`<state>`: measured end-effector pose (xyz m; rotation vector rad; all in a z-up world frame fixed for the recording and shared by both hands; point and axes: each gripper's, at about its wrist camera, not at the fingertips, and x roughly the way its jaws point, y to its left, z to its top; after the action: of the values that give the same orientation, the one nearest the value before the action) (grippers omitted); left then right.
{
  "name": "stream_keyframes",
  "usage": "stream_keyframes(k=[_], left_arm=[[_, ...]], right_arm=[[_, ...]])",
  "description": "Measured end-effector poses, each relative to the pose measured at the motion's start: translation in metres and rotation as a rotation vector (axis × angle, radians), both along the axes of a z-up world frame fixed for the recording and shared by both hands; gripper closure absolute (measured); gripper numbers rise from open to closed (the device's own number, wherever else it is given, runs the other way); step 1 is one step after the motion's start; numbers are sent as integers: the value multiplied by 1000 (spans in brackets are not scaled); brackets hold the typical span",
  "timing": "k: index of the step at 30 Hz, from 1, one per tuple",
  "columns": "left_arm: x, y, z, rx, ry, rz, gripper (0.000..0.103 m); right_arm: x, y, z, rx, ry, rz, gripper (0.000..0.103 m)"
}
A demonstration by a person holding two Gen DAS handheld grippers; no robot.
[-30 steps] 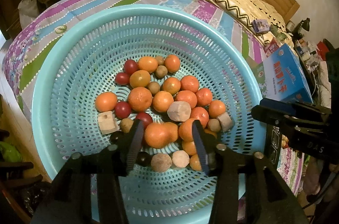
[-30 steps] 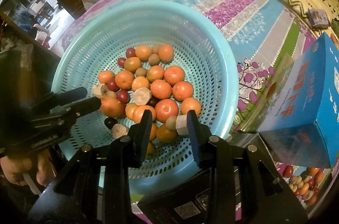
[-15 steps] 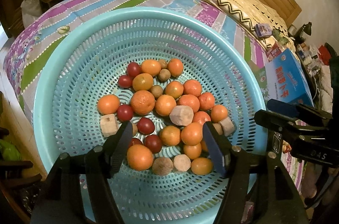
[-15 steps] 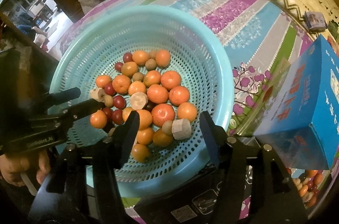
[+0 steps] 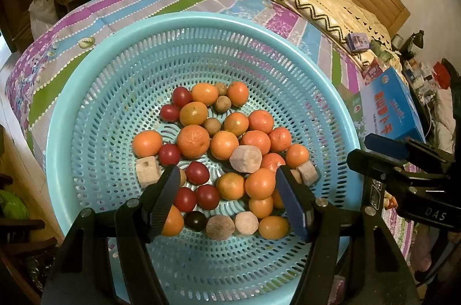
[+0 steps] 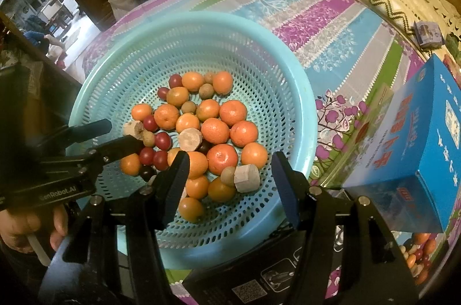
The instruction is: Organize fruits
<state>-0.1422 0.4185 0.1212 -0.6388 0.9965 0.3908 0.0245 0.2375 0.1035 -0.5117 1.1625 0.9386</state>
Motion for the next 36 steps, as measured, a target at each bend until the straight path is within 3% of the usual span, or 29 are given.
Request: stream_keyframes(k=[8, 23, 36], left_arm=[[-1, -1, 5, 4, -16, 8, 33], [-24, -14, 44, 114, -163, 57, 33], [-29, -46, 66, 169, -229, 30, 31]], right_arm=[[-3, -3, 8, 27, -31, -3, 43], [-47, -34, 58, 161, -323, -14, 43], [-66, -73, 84, 213, -427, -91, 43]])
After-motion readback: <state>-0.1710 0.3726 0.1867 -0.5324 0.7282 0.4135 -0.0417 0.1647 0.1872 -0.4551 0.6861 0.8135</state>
